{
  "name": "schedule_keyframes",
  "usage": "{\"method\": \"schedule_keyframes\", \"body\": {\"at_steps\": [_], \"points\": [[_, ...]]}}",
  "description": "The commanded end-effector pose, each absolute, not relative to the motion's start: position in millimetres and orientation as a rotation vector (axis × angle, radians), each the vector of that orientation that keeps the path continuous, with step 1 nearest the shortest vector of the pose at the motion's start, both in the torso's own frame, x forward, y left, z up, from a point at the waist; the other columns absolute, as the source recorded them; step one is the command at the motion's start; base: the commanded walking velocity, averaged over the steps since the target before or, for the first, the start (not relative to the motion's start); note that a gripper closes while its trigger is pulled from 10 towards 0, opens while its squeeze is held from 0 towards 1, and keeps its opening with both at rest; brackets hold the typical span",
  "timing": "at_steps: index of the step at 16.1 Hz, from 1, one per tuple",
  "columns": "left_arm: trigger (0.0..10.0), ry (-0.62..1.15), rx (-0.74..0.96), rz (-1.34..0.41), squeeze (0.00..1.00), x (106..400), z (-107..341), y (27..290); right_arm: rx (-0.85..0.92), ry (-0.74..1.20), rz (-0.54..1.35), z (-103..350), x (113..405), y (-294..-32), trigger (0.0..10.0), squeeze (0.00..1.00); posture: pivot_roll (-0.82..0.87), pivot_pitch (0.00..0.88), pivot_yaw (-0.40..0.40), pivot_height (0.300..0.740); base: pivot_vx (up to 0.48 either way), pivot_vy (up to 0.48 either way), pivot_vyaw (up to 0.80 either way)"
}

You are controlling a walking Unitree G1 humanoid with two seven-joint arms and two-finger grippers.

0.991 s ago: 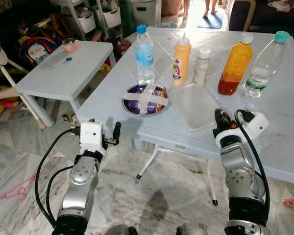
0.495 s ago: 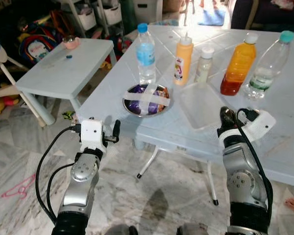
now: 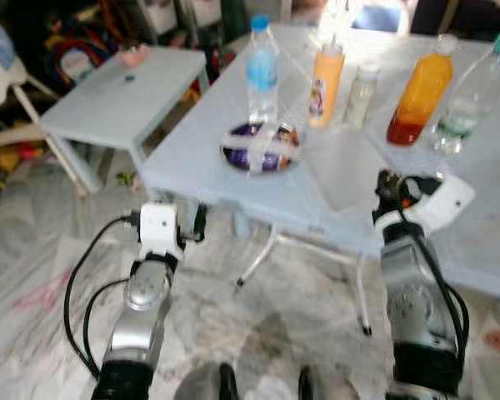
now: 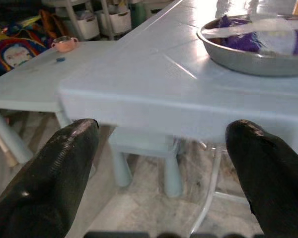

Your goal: Restocking fridge

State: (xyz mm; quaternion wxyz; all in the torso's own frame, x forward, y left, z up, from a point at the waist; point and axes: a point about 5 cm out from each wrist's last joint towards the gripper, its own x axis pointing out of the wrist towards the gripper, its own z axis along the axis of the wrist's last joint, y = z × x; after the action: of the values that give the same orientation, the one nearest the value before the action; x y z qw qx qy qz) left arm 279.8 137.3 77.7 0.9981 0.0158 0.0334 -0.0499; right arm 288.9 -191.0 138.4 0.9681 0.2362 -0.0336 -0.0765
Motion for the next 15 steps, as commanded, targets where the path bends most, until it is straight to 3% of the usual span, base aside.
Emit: {"method": "schedule_keyframes", "body": {"at_steps": [1,12,15], "points": [[10.0,0.082,0.05,-0.093,0.0,279.5,75.3,140.9,0.442,-0.072,-0.149,139.5,287.2,-189.5,10.0,0.0,-0.13,0.0,0.111,0.74,-0.424,0.0,0.0],[10.0,0.086,0.049,-0.087,0.0,281.7,74.0,140.6,0.379,-0.107,-0.085,146.2,290.3,-182.4,10.0,0.0,-0.13,0.0,0.105,0.74,-0.384,0.0,0.0],[10.0,0.085,0.05,-0.084,0.0,282.1,73.7,140.9,0.366,-0.114,-0.04,147.9,289.9,-176.1,10.0,0.0,-0.12,0.0,0.103,0.74,-0.302,0.0,0.75]]}}
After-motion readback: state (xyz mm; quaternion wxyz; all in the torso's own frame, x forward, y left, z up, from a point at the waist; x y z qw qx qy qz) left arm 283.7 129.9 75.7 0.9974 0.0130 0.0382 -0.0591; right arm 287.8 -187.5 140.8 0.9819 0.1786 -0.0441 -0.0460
